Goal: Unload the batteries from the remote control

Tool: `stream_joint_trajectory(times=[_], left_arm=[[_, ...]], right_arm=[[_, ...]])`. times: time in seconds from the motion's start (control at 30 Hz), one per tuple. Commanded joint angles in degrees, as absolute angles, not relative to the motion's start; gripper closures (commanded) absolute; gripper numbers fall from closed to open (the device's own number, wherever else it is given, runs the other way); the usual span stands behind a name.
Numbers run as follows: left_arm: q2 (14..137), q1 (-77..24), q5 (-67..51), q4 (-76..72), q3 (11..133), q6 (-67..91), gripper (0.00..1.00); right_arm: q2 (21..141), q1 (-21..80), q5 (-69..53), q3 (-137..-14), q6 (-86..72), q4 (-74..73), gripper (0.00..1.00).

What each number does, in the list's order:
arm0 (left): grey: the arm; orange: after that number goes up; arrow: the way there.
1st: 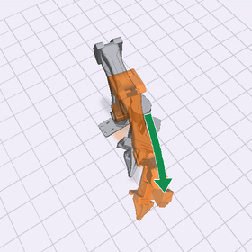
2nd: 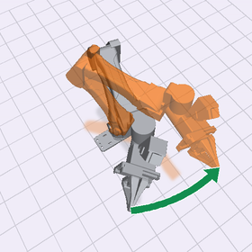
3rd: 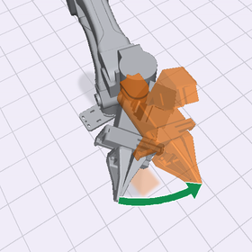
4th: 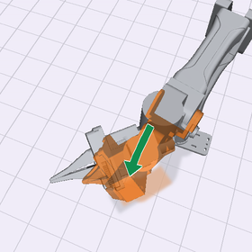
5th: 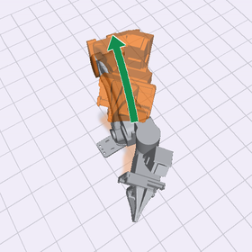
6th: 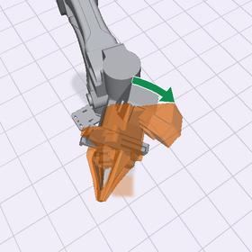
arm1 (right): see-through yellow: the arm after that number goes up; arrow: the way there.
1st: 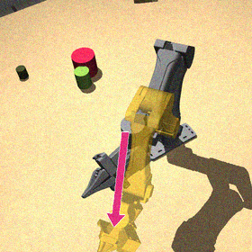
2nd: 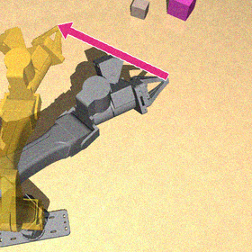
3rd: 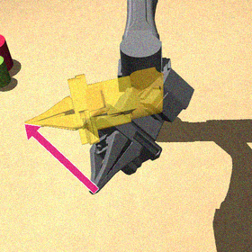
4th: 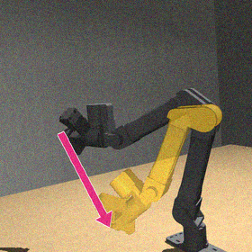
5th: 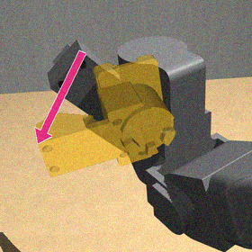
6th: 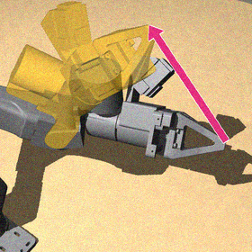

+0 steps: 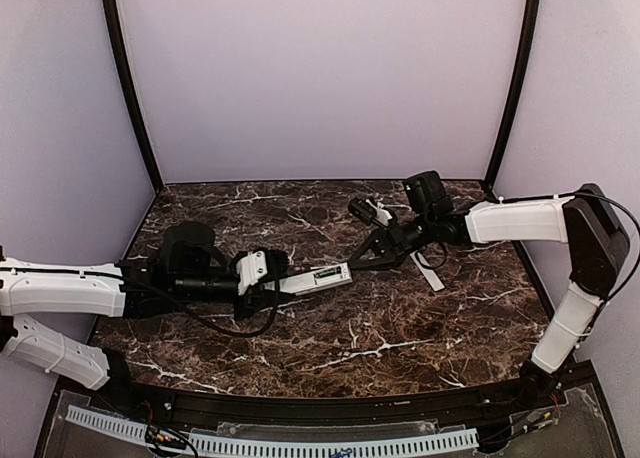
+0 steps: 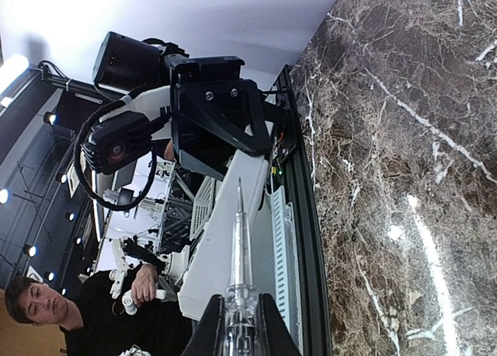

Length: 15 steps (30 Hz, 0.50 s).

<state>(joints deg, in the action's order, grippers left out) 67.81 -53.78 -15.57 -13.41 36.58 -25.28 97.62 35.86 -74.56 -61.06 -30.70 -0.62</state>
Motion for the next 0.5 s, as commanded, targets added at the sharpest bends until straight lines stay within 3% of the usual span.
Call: stream_joint_trajectory(times=[0.0,0.47], left_arm=[[67.26,-53.91,-14.28,-26.59,39.28,-25.32,1.0],[69.56,-53.89,-11.41,-23.84,40.63,-26.3,1.0]], right_arm=[[97.85,36.95,-70.85,-61.34,-30.06,-3.38,1.0],[92.14,33.6,-61.62,-63.93,-26.36,-12.74,1.0]])
